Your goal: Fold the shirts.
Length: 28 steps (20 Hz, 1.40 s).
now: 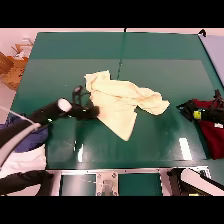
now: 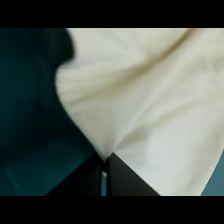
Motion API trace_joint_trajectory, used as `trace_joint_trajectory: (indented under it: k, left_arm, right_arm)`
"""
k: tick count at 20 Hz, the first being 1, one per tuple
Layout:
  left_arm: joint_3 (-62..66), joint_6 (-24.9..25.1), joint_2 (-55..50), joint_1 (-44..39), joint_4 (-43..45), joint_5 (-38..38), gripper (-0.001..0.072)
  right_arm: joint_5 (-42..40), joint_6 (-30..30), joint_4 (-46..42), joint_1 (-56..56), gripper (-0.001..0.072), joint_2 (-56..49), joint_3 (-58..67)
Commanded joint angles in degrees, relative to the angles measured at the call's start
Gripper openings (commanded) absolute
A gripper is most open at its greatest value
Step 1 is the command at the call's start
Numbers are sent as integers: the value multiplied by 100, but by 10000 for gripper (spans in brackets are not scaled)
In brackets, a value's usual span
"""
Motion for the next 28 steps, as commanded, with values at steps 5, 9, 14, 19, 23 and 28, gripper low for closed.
trace_joint_trajectory:
  k: [5,9,14,19,23,28]
  left_arm:
    - [48,756,581,2059,949,-1840,24]
    - [48,765,581,2142,927,-1775,24]
    - [48,868,581,2142,927,-1733,24]
    - [153,916,605,2142,916,-1849,24]
    - [1897,1062,605,2142,914,-3067,23]
    - [5871,1054,610,2124,745,-3856,23]
  right_arm:
    - [-42,-24,616,442,431,-494,-404]
    - [-140,-22,1043,1001,430,-876,-404]
    - [-138,-20,1296,1784,426,-1158,-404]
    - [138,-140,1357,1875,16,-1143,-260]
    - [966,79,1360,1373,16,-529,1060]
    - [1716,656,1357,763,16,802,3759]
